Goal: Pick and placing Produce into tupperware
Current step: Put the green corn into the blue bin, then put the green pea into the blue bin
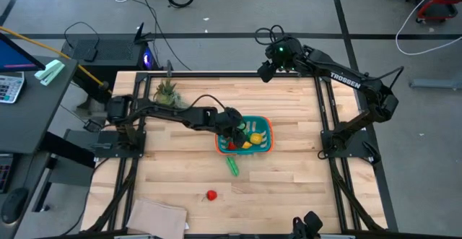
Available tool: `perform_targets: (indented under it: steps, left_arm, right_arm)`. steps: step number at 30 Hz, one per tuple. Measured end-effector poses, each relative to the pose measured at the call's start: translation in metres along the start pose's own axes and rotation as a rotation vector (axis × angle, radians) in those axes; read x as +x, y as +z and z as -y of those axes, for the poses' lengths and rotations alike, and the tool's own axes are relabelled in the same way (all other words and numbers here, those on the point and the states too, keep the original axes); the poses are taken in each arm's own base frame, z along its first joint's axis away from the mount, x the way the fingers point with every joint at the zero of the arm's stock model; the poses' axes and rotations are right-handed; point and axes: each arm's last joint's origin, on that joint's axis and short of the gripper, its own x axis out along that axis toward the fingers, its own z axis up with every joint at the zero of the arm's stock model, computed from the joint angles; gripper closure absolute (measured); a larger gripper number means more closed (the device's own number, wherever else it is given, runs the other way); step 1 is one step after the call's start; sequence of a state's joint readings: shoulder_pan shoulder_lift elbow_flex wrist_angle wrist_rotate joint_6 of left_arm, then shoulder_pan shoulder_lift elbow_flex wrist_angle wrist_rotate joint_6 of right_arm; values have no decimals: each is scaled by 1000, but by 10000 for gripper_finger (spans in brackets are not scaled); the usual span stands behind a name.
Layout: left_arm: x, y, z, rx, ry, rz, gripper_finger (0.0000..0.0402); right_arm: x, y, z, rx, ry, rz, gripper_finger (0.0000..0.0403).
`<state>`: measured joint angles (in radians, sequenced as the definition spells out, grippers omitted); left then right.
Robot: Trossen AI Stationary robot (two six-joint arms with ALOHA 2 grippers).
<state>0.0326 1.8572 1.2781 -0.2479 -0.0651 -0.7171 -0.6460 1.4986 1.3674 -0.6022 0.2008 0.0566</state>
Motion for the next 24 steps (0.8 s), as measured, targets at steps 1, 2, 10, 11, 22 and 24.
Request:
perform_targets:
  steps: [1,2,10,11,22,24]
  left_arm:
    - [3,-2,-1,8,7,-10,155]
    - [7,-4,-1,13,12,-18,155]
    - [18,-9,-4,-20,26,-34,159]
    - [18,-9,-4,-17,26,-33,158]
    - [18,-7,-5,-50,23,-24,124]
    - [16,-4,-5,-93,9,-18,123]
  right_arm:
    - [0,0,0,0,0,0,189]
    - [0,0,0,0,0,0,189]
    - [0,0,0,-7,0,0,189]
    - [0,0,0,-8,0,0,189]
    - [0,0,0,-9,0,-2,189]
    - [0,0,0,-9,0,-2,189]
